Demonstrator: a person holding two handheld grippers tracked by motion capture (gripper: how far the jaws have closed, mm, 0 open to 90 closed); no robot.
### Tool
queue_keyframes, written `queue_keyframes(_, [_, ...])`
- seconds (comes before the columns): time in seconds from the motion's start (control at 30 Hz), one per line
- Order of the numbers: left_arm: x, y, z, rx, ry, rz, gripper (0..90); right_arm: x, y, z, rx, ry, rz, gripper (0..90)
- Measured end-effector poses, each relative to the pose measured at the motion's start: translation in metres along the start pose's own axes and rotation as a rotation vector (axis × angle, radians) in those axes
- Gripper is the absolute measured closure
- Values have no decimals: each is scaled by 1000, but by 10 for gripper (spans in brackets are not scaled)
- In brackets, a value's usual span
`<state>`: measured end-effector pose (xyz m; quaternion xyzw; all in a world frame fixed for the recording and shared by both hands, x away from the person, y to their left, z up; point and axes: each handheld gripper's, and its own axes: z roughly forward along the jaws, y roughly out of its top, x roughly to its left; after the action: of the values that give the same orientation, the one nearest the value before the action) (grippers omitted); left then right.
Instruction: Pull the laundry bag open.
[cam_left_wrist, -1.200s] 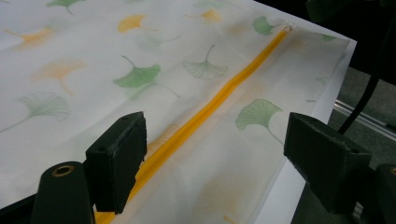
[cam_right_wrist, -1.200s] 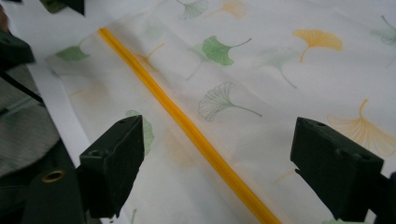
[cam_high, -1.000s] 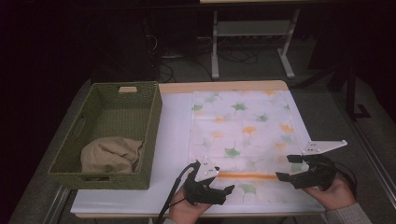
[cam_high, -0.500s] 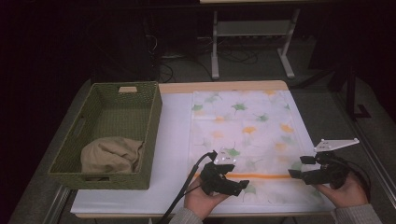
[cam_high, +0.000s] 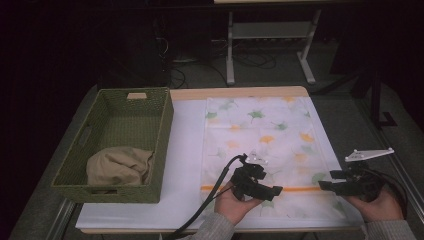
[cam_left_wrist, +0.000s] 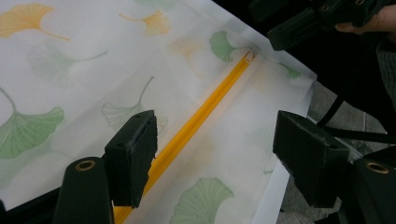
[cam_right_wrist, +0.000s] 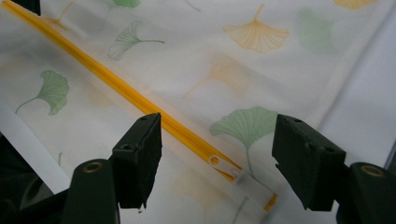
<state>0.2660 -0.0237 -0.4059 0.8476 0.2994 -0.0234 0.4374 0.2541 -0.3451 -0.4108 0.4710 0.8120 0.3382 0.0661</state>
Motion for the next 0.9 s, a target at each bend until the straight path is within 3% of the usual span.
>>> queue_keyframes(0.03, [0,2,4,2,-5,-8,299,-4,-1,0,9,-2,31,347])
queue_keyframes(0.07, [0,2,4,2,-5,-8,298,-4,-1,0,9,-2,31,347])
queue_keyframes(0.1, [0,3,7,6,-11,-18,299,-9,-3,1,22,-9,69,370])
queue_keyframes(0.4, [-2,7,16,12,-7,-26,280,-21,-9,5,90,-34,176,491])
queue_keyframes(0.43, [-4,7,17,14,-4,-19,278,-24,-11,5,109,-29,221,512])
queue_keyframes(0.6, [-5,8,22,21,-8,-23,278,-30,-15,6,133,-29,263,564])
queue_keyframes(0.7, [-5,9,25,24,-15,-29,278,-33,-16,8,180,-26,305,625])
queue_keyframes(0.9, [-5,12,32,29,-27,-45,282,-36,-17,12,200,-17,342,629])
